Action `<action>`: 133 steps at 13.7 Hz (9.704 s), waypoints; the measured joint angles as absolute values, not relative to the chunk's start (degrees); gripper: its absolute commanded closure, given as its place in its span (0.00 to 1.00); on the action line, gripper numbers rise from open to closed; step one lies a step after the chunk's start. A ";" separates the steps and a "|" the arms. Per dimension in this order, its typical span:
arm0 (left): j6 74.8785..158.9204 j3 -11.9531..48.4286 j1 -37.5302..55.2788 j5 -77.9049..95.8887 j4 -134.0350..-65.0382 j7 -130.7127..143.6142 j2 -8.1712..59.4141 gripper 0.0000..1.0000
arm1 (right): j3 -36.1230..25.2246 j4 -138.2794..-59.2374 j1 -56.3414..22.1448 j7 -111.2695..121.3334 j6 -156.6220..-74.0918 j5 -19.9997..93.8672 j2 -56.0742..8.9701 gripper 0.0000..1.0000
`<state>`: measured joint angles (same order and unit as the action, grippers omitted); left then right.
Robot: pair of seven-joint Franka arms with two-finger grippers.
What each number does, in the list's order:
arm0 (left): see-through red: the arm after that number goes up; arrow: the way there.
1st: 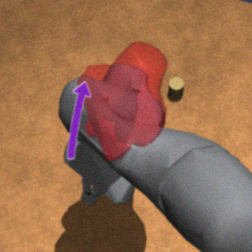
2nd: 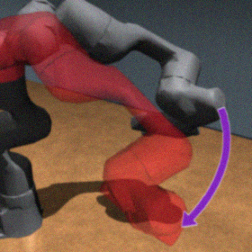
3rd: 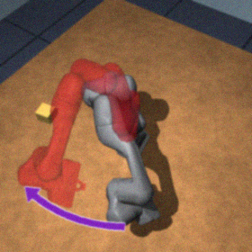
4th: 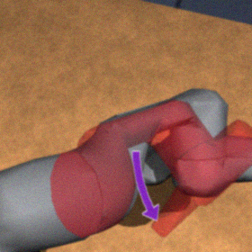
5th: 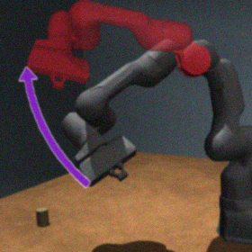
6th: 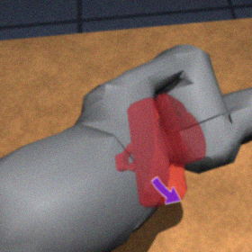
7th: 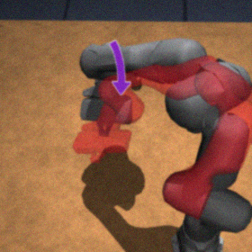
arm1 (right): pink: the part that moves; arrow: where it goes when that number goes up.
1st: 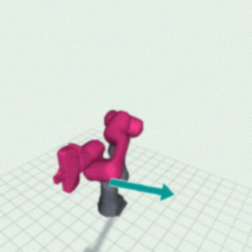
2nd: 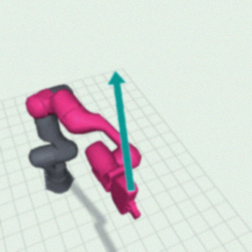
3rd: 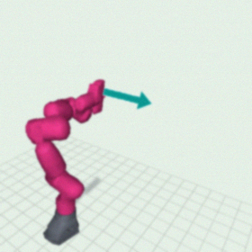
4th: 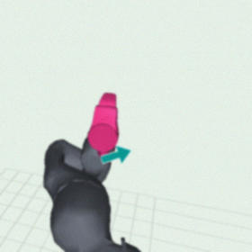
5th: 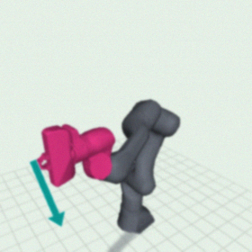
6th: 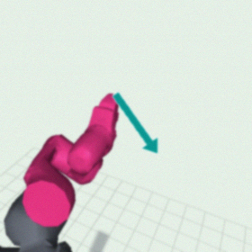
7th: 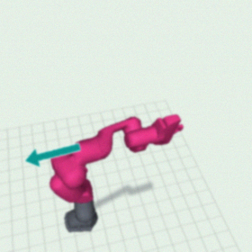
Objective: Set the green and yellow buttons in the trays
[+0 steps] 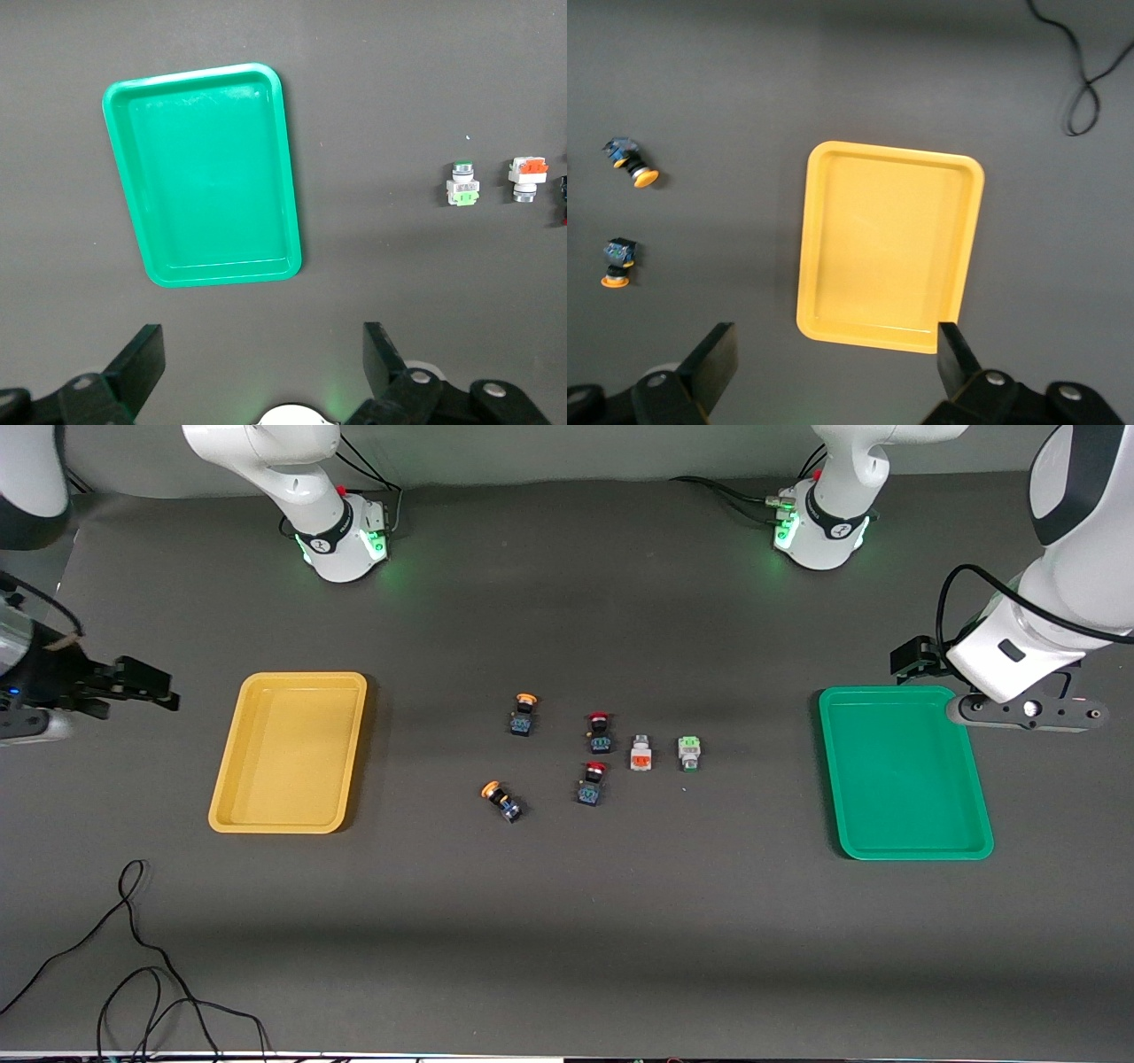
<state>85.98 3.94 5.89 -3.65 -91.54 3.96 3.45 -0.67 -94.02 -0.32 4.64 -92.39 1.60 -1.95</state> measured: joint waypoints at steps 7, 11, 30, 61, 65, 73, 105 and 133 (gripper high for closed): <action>86.15 3.78 5.92 -3.62 -91.53 3.96 3.47 0.00 | -0.27 -103.22 -18.47 -20.05 -101.01 2.10 -2.51 0.00; 86.18 3.74 5.95 -3.59 -91.53 3.95 3.51 0.00 | -0.22 -107.14 -33.04 -39.27 -108.08 2.29 -2.67 0.00; 97.06 4.15 16.35 3.26 -95.32 19.43 13.77 0.01 | -0.54 -122.94 -42.07 -47.86 -150.69 2.20 -25.64 0.00; 111.83 4.73 18.10 7.27 -105.27 24.64 20.39 1.00 | -47.85 -113.30 -38.33 28.29 -123.13 12.83 -17.54 0.75; 94.27 4.32 5.09 5.40 -99.01 9.24 12.25 1.00 | -47.50 -124.16 -36.01 37.36 -135.44 21.62 -20.88 0.75; 109.96 4.05 -14.49 -4.42 -106.99 -18.44 17.78 1.00 | -46.58 -124.59 -36.99 50.87 -139.38 40.84 -33.46 0.00; 108.59 11.04 16.39 3.10 -95.53 27.99 24.87 0.01 | -35.28 -86.38 -60.47 9.29 -118.42 26.76 -39.35 0.00; 114.19 9.50 22.88 -1.76 -94.45 35.28 33.97 1.00 | -39.05 -85.59 -60.50 5.98 -117.78 26.84 -39.25 0.74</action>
